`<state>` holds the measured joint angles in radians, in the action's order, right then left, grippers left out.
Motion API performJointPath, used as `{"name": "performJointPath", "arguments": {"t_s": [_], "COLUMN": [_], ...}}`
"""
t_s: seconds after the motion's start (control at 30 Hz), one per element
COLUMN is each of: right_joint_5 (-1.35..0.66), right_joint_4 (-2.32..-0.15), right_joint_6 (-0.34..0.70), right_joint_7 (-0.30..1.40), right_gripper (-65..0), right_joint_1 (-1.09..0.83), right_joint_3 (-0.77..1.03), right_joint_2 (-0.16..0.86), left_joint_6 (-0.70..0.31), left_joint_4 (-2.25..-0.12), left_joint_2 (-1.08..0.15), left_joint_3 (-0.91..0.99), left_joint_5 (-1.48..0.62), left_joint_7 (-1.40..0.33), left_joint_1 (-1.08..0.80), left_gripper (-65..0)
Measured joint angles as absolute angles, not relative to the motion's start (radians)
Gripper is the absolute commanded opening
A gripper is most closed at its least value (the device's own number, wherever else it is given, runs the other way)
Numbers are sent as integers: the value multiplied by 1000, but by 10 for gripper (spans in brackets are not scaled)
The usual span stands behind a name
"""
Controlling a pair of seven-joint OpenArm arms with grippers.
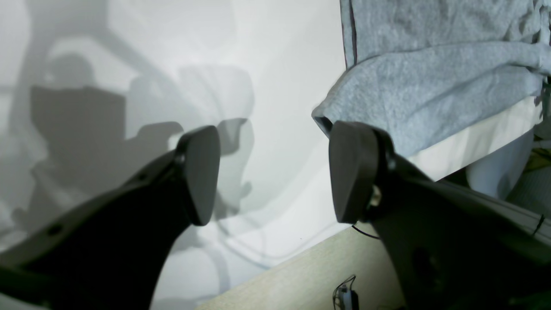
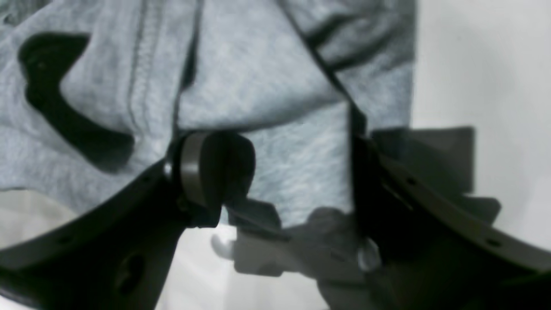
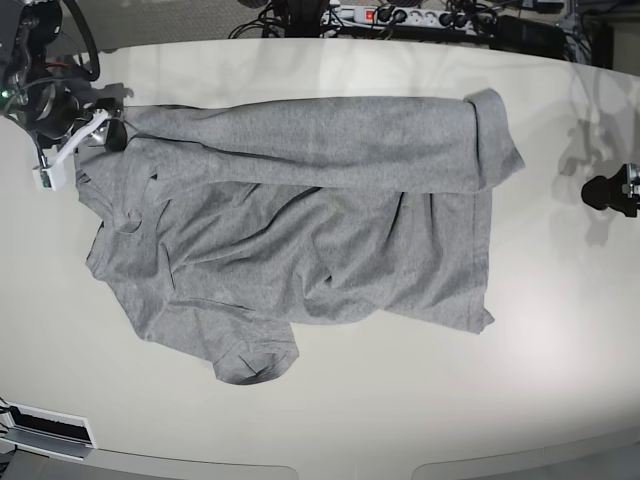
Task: Layout the t-shirt on the table in an organized manner, then fold the t-shirt properly
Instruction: 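Adjust the folded corner with the right gripper, smoothing it flat, then grasp the folded edge end with the left gripper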
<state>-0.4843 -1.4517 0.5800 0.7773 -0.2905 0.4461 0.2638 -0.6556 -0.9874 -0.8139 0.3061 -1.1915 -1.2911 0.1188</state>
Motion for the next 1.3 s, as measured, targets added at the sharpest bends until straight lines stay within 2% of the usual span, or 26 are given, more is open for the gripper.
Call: {"name": "performJointPath", "arguments": {"t_s": [0.3, 0.47, 0.57, 0.63, 0.73, 0.83, 0.87, 1.1, 1.3], "right_joint_5": [-383, -378, -429, -476, -523, -530, -532, -532, -575], "right_joint_4": [-1453, -1442, -1397, -1375, -1367, -1367, -1367, -1365, -1365], "right_joint_6": [485, 501, 553, 607, 693, 693, 693, 693, 693], "right_joint_7": [715, 690, 665, 663, 685, 712, 723, 738, 775], "right_gripper": [-247, -247, -249, -293, -442, -618, -650, -650, -650], "right_joint_1": [-287, -288, -284, -280, -282, -279, -276, -270, -269], "right_joint_3": [447, 447, 450, 450, 450, 447, 447, 447, 447], "right_joint_2": [200, 188, 191, 197, 192, 198, 202, 221, 221], "left_joint_6": [-656, -657, -660, -670, -685, -686, -686, -686, -686], "left_joint_4": [-987, -987, -987, -987, -987, -988, -987, -987, -987], "left_joint_2": [-814, -814, -814, -815, -813, -814, -814, -775, -641], "left_joint_3": [306, 306, 306, 307, 306, 306, 307, 314, 455], "left_joint_5": [-1199, -1209, -1218, -1247, -1328, -1340, -1340, -1349, -1265], "left_joint_7": [-1291, -1292, -1316, -1337, -1366, -1366, -1365, -1352, -1295], "left_joint_1": [119, 119, 119, 117, 117, 117, 113, 14, -49], "left_gripper": [-249, -249, -249, -249, -249, -249, -249, -249, -249]}}
